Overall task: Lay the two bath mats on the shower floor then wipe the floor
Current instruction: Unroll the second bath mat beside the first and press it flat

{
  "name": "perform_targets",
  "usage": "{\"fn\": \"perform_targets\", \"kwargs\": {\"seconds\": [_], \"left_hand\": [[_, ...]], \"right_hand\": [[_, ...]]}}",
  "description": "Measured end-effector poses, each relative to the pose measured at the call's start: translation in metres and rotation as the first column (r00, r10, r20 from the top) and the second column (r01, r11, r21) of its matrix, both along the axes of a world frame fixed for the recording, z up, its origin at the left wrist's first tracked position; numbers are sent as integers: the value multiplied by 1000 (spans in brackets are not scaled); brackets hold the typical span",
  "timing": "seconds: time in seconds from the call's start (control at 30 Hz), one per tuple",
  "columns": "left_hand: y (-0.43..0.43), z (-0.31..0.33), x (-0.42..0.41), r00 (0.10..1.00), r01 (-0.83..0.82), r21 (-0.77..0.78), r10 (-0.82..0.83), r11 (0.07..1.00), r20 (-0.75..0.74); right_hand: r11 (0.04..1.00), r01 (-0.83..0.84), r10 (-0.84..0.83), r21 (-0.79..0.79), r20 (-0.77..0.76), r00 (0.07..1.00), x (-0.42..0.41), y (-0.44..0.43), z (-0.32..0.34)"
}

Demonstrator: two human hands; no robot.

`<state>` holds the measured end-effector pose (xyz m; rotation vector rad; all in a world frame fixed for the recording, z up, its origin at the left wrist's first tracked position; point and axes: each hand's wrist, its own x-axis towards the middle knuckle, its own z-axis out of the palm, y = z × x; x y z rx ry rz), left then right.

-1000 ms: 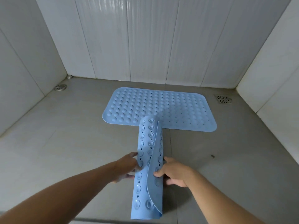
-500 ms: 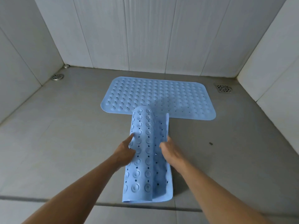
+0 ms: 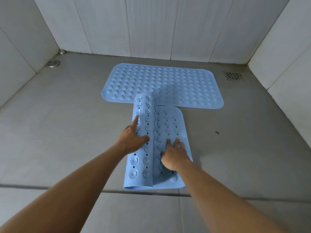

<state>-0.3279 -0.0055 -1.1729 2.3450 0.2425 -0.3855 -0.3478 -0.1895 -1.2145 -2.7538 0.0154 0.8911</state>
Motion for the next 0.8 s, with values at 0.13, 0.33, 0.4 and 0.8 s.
{"fn": "perform_targets", "kwargs": {"seconds": [0.13,0.33,0.4,0.8], "left_hand": [[0,6,1,999,0,15,1,1000,-33],[-18,8,1,998,32,7,-33,999,45],[-24,5,3,995,74,21,-75,997,60],[-45,-7,4,993,-5,245,-24,970,117]], "right_hand": [[1000,9,-10,-12,-28,1000,-12,-13,-9],[999,29,-30,-30,-35,999,-12,-29,-7],[998,32,-34,-61,-30,999,-13,-40,-6],[999,47,-46,-17,87,995,-12,-38,-13]]}}
